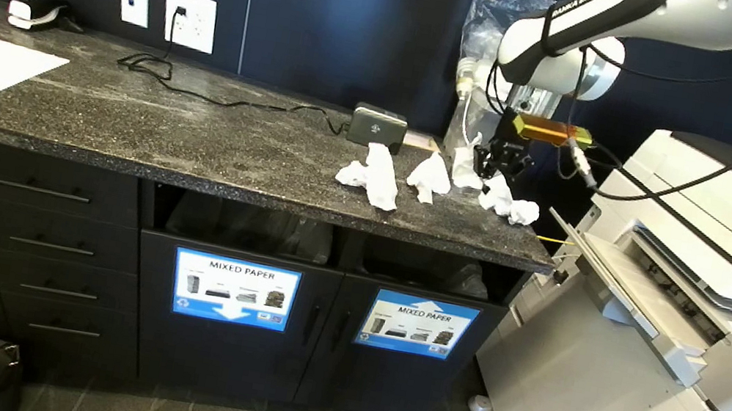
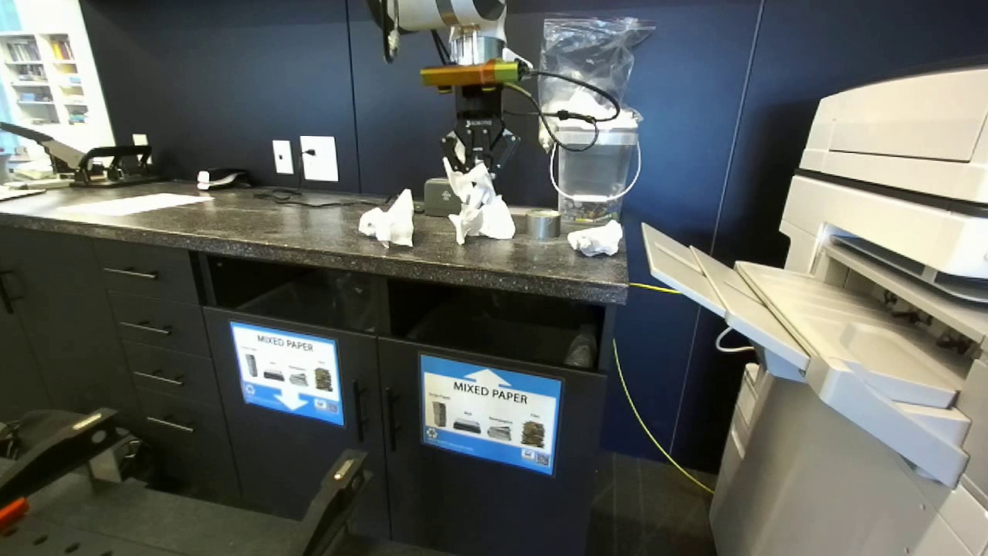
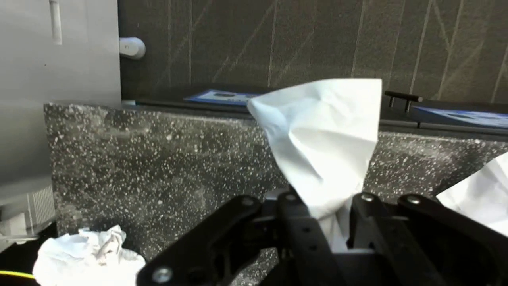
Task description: Pick the papers on the counter and put them in the bin
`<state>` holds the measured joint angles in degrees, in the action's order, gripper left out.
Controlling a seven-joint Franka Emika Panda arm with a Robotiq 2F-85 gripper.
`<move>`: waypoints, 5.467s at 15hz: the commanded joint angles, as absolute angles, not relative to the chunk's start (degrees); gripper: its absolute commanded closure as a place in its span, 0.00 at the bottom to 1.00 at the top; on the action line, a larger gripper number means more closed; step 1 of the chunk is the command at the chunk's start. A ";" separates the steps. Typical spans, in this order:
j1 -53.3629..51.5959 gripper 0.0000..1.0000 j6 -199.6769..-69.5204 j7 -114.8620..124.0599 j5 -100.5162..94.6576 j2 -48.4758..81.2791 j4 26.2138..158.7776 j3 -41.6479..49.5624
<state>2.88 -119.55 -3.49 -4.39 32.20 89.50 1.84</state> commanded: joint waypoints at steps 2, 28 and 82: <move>1.90 0.88 -121.51 0.52 -4.67 18.89 106.58 2.48; 12.08 0.87 -178.47 -16.81 20.63 15.01 147.41 -11.82; 11.45 0.85 -241.54 10.62 -10.52 87.74 84.95 -4.46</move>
